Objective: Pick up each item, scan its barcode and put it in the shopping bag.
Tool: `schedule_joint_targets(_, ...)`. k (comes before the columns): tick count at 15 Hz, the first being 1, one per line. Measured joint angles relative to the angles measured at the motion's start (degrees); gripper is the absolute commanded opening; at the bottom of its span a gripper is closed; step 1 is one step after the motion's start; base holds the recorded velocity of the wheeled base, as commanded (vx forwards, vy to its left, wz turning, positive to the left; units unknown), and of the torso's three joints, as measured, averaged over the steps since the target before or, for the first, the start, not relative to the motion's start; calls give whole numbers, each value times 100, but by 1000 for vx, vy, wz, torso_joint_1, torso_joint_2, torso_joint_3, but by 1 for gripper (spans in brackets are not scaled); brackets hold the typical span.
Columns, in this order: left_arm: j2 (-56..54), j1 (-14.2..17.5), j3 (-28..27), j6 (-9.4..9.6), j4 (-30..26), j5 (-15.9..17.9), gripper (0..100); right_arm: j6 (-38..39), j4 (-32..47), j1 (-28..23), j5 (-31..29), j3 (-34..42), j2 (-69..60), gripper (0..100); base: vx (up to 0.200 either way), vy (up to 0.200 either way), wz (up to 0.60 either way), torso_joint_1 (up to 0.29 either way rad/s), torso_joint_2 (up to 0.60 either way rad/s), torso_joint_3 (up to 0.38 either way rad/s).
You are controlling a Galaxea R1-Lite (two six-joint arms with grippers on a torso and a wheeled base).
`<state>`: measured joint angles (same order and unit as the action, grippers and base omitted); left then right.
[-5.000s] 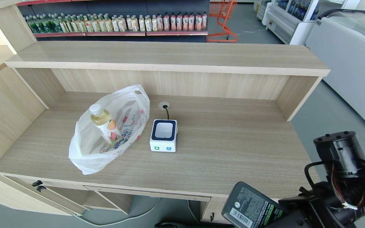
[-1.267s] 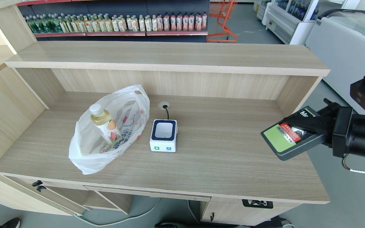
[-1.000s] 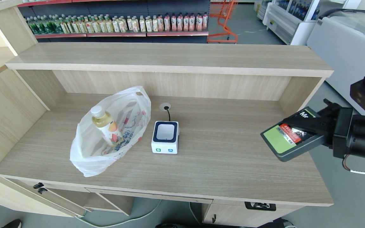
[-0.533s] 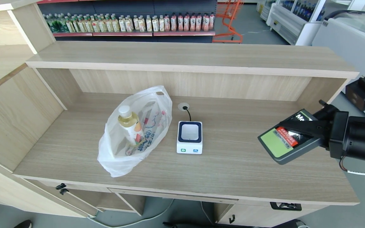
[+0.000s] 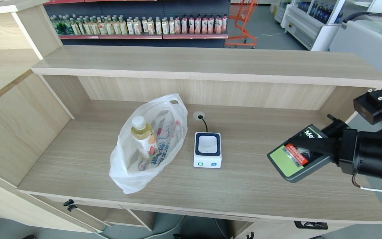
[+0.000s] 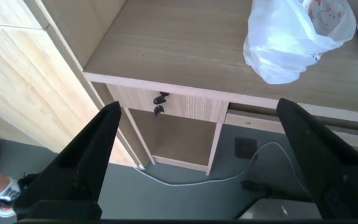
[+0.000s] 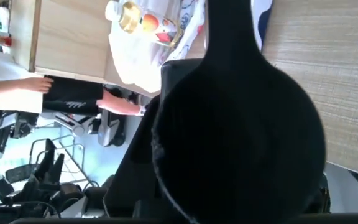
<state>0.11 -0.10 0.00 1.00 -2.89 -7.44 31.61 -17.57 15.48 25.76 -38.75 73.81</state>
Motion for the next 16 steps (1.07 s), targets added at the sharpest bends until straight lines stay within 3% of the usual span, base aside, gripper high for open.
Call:
schedule_joint_targets(4,0,-6,0,-11,0,0,100,-1033,-11,11,-324,41,217,0,150,0,0,4,2,1)
schedule_joint_targets(13,0,0,0,-11,-1,0,100,-1095,-74,1067,-540,-13,967,0,0,0,0,0,0,0)
schedule_joint_targets(16,0,0,0,-11,-1,-2,100,-1109,-796,1174,-534,-7,1358,0,0,0,0,0,0,0)
